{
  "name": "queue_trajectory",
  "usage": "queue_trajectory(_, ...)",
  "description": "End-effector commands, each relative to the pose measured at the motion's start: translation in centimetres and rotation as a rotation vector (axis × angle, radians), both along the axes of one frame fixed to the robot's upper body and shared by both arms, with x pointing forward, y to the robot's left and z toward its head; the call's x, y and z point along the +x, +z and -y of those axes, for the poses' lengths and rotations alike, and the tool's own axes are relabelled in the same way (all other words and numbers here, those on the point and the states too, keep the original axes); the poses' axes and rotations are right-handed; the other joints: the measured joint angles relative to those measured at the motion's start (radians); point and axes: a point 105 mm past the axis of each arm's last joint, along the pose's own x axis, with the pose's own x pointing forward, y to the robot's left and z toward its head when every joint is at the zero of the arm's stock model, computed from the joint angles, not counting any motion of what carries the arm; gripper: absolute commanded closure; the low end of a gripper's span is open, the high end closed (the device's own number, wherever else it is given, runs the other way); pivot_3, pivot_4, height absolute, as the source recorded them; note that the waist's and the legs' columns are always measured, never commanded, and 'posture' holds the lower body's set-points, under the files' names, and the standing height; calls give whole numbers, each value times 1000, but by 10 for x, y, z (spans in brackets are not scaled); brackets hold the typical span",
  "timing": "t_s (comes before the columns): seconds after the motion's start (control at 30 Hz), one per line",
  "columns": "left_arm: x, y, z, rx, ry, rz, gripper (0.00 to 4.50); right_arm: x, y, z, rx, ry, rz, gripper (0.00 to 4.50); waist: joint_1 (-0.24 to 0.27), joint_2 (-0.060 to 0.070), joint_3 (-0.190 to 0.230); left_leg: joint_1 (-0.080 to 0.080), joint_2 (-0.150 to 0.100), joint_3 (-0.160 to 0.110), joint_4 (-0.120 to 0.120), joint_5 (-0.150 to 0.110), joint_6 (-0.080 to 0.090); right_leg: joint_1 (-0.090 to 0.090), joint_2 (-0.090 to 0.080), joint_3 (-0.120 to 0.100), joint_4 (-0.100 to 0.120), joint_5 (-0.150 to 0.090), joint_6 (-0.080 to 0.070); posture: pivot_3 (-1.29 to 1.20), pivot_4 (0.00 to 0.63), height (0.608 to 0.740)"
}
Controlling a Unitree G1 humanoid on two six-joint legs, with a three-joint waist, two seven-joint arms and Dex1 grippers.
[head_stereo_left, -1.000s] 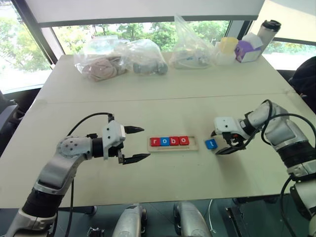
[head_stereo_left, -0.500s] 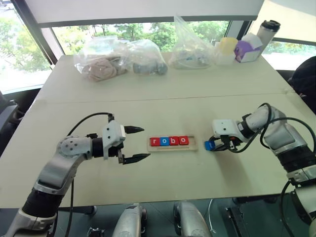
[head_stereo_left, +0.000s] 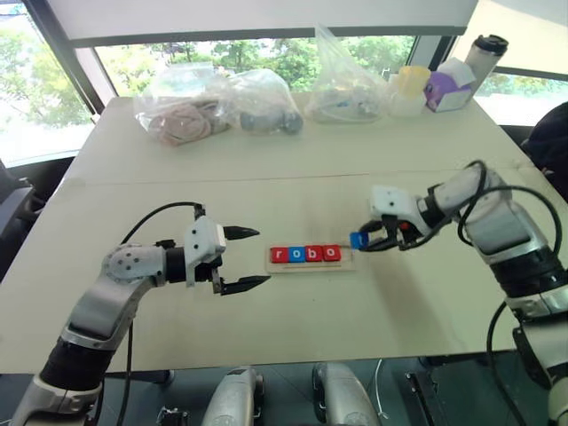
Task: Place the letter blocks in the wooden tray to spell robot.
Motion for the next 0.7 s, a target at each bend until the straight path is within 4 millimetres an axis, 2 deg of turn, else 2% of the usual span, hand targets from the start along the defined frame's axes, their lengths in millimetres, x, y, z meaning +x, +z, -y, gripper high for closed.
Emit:
queue_trajectory(0.03, -1, 10, 3, -9, -17, 43, 0, 1, 1, -8, -2, -3, -4, 3386, 1, 0, 0, -1, 0, 0, 0, 0, 0, 0, -1, 0, -1, 0, 0, 0, 150, 740)
queue_trajectory(0.23, -2, 11, 4, -11, -13, 46, 0, 3, -15, -6, -82, -32, -72, 3386, -2, 0, 0, -13, -2, 1, 2, 0, 0, -12, -2, -1, 1, 0, 1, 0, 150, 740)
queue_trajectory(0.7, -4, 11, 4, -17, 9, 45, 0, 11, -26, -7, -159, 1, -79, 3386, -3, 0, 0, -13, -2, 1, 2, 0, 0, -12, -2, -2, 1, 1, 1, 0, 150, 740)
